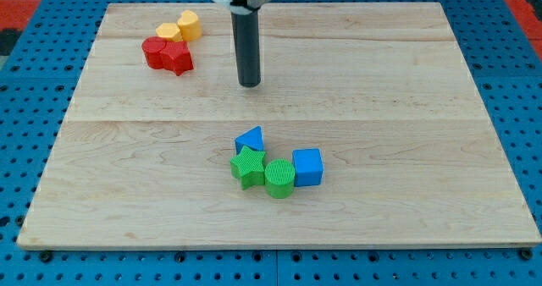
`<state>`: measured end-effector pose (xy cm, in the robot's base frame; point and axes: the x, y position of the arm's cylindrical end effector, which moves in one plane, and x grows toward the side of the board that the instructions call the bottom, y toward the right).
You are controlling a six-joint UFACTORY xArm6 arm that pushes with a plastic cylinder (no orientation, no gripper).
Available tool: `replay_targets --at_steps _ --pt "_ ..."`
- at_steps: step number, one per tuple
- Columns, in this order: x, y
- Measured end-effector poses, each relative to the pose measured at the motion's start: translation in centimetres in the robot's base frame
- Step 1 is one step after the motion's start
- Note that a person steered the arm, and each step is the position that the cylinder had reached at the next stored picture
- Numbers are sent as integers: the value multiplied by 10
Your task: Put the red blocks diagonally bottom right to the yellow blocks
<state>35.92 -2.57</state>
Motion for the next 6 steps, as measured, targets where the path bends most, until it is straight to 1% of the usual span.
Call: replay_targets --at_steps 1,2,3,4,5,6 --pt "1 15" --pt "47 -53" --pt "36 -170" --pt "4 -240" --pt "-56 -208" --pt "-48 -121"
